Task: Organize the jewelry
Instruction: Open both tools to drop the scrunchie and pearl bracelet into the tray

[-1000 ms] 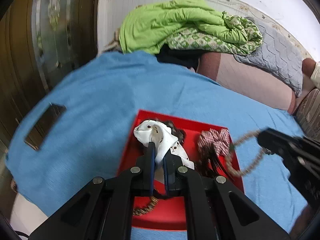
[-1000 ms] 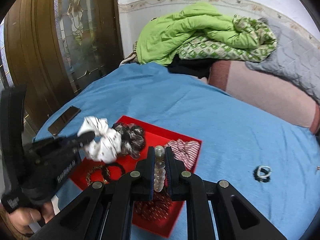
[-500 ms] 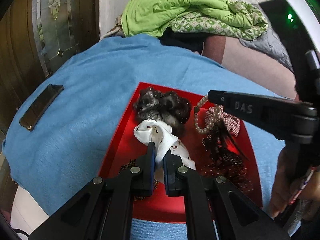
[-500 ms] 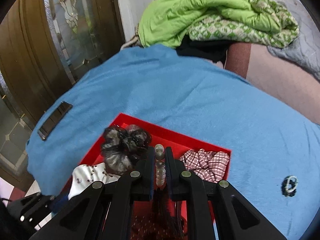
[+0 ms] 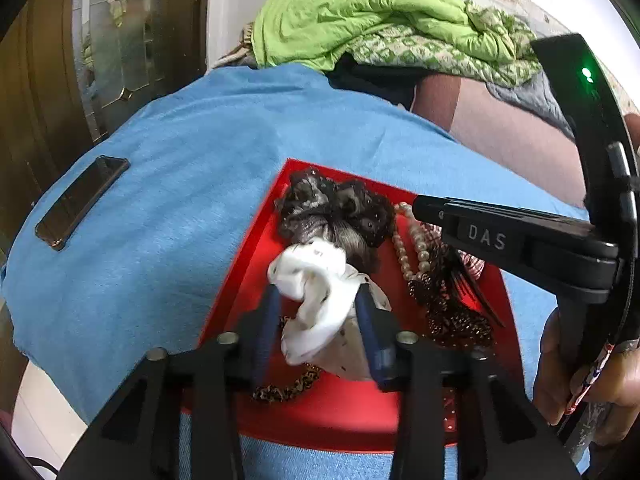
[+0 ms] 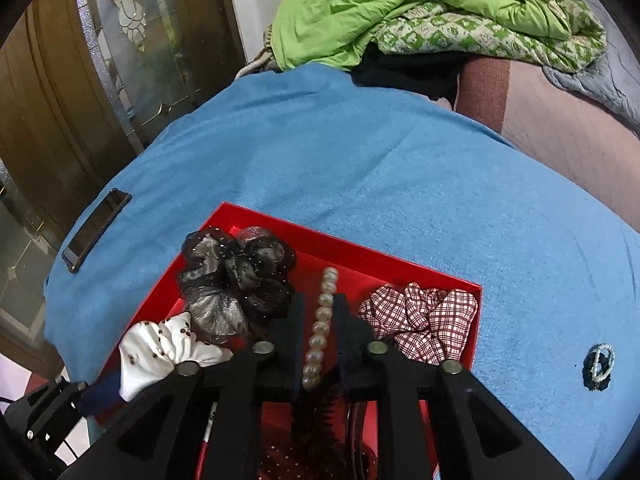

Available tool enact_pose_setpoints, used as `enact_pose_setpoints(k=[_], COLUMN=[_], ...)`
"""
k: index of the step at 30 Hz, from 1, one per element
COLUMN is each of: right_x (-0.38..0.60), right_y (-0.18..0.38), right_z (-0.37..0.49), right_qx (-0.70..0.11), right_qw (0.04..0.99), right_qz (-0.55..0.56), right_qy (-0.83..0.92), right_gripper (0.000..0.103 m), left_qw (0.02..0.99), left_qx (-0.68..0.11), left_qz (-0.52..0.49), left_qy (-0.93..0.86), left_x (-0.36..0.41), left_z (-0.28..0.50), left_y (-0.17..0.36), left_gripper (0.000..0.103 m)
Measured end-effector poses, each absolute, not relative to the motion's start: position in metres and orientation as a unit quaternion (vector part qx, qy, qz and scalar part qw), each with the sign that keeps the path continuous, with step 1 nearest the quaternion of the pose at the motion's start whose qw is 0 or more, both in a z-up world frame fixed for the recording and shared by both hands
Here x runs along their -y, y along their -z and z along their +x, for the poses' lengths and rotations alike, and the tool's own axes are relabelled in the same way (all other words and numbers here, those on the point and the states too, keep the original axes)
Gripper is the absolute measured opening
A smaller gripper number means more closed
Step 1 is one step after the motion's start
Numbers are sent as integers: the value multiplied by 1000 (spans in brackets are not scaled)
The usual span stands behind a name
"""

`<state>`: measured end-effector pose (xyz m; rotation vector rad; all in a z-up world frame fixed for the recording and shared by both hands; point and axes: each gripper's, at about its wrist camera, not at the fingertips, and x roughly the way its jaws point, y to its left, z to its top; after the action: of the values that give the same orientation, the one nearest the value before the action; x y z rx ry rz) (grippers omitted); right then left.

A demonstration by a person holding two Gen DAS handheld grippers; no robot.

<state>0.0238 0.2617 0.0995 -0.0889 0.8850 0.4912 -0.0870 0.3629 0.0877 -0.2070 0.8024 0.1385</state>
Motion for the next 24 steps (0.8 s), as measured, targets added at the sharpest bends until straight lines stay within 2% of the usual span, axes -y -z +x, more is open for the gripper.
enact_pose_setpoints(k=[1,3,8,11,24], right_x=[-260,-257,-240,-226,-141], right_y=[-103,-111,-130,-139,-149], right_z=[22,17,-1,-16,-75], right_qx=[-419,-410,-396,-388,-383], right_qw=[876,881,888,893,906], right_qz=[-43,-42,-36,-34,-7], right_qy=[-235,-233,-231,-226,-179], right_gripper=[35,39,40,45,54], left_qw=[913,913,916,918,928], left_qx=[-388,-388,-384,-379,-365], left_qz=[-102,-102,-93,-88,-38], left_qy=[-68,-70,-76,-77,-61], left_x=[-363,-362,-354,-346,-293], left_z=[-89,-93,-107,-116,-145], left_y=[-90,-95,-108,-117,-146], left_gripper=[39,40,42,47,52])
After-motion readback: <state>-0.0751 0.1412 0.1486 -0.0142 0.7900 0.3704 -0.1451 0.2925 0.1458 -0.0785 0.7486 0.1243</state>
